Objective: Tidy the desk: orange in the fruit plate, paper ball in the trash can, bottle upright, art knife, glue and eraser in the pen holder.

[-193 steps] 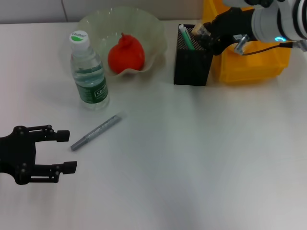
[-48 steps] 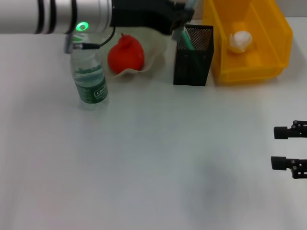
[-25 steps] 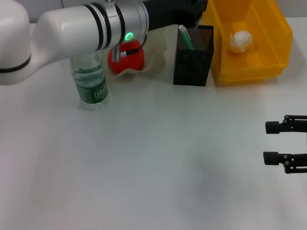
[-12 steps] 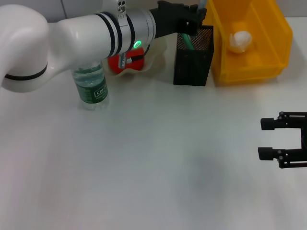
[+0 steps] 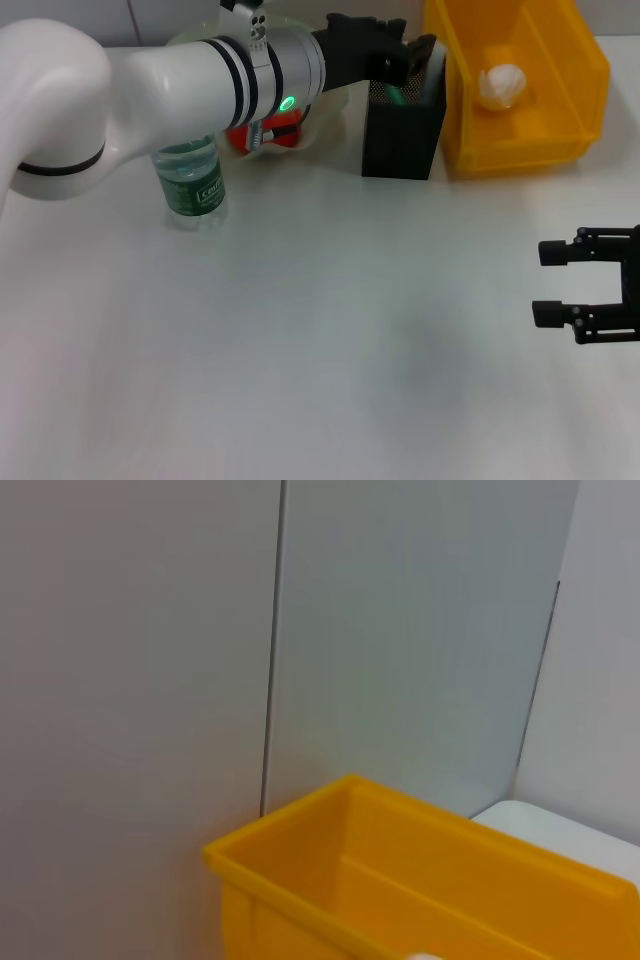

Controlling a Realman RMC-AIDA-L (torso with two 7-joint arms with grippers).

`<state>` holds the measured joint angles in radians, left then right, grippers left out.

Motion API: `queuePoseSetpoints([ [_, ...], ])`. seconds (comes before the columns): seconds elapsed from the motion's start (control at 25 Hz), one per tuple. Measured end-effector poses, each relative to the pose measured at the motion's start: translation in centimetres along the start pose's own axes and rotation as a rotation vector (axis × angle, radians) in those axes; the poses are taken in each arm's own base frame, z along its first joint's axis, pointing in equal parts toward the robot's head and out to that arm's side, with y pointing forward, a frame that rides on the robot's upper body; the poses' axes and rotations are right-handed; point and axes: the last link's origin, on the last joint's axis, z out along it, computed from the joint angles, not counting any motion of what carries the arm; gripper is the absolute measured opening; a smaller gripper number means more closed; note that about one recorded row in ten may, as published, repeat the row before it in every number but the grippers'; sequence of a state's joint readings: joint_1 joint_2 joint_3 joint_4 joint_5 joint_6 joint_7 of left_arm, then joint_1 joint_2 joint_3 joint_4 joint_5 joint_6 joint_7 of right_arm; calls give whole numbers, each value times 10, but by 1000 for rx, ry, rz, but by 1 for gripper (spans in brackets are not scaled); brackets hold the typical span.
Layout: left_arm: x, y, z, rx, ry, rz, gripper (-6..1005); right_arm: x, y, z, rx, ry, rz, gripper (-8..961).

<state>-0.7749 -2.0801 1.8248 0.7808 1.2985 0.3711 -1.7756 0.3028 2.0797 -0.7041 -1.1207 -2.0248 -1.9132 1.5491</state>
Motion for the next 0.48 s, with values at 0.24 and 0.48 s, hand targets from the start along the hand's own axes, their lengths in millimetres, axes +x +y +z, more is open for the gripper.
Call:
queuePoseSetpoints([
  [0.24, 0, -1, -2, -2, 5, -9, 435, 0, -1, 1, 1, 0, 1, 733],
  [0.48, 0, 9, -39, -168, 86, -10, 642, -1, 1, 1, -10, -5, -13, 733],
])
